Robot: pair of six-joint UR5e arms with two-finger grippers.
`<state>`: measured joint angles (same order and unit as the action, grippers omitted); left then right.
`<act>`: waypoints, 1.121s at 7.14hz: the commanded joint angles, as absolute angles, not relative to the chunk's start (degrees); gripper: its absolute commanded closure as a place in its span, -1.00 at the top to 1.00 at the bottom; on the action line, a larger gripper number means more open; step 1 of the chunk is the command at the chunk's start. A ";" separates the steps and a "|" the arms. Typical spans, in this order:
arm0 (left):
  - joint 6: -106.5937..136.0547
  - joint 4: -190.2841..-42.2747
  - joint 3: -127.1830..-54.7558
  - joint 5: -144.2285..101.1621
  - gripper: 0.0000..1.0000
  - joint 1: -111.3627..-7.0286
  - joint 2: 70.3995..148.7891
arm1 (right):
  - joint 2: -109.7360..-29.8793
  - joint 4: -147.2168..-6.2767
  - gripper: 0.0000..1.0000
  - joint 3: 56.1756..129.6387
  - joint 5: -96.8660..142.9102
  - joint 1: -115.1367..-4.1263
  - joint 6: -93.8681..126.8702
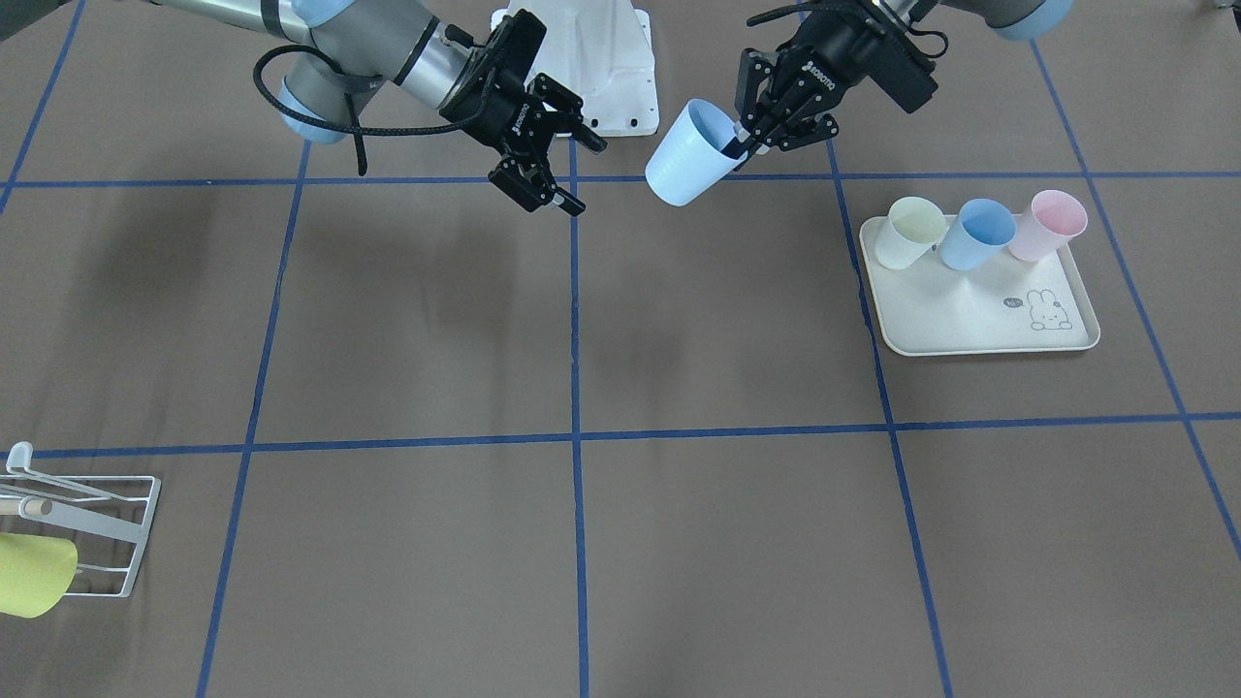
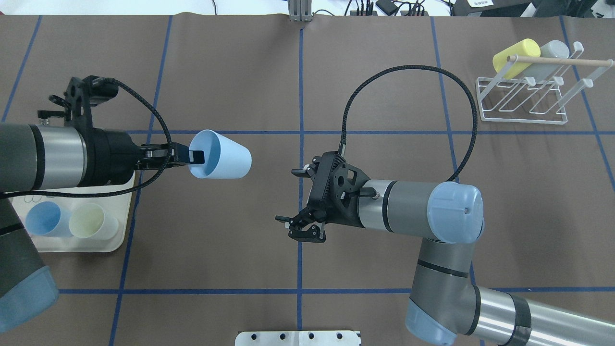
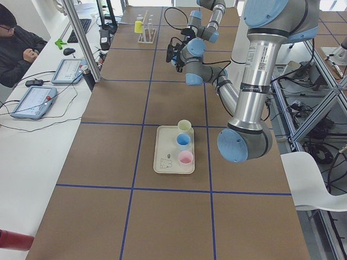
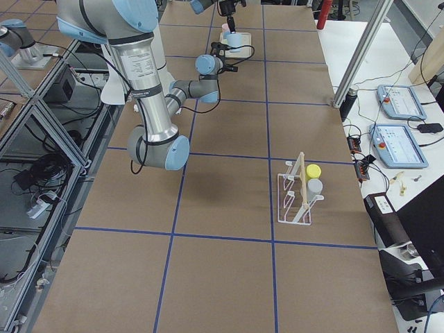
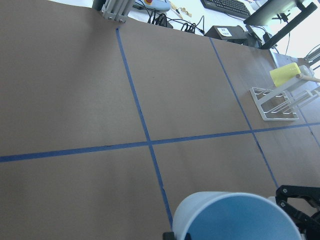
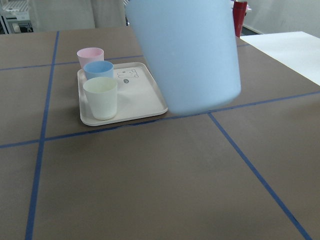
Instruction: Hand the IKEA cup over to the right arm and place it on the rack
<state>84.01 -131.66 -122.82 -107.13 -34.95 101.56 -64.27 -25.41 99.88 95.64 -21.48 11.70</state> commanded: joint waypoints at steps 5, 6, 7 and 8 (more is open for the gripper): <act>91.76 -132.19 -120.60 -106.96 -1.00 -29.71 107.05 | -63.55 -10.55 0.93 93.60 93.25 -21.01 11.69; 91.76 -132.19 -119.37 -106.96 -1.00 -29.62 107.92 | -63.54 -10.55 0.93 93.60 93.16 -20.92 11.69; 91.67 -132.19 -118.57 -106.96 -1.00 -29.62 108.63 | -63.54 -10.02 0.93 93.60 93.16 -20.92 11.69; 91.58 -132.10 -118.39 -106.88 -1.00 -29.62 108.63 | -63.54 -8.71 0.93 93.52 93.08 -20.83 11.69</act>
<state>91.68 -132.17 -118.96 -106.94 -29.65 108.30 -63.56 -9.87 93.58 93.18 -20.91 11.69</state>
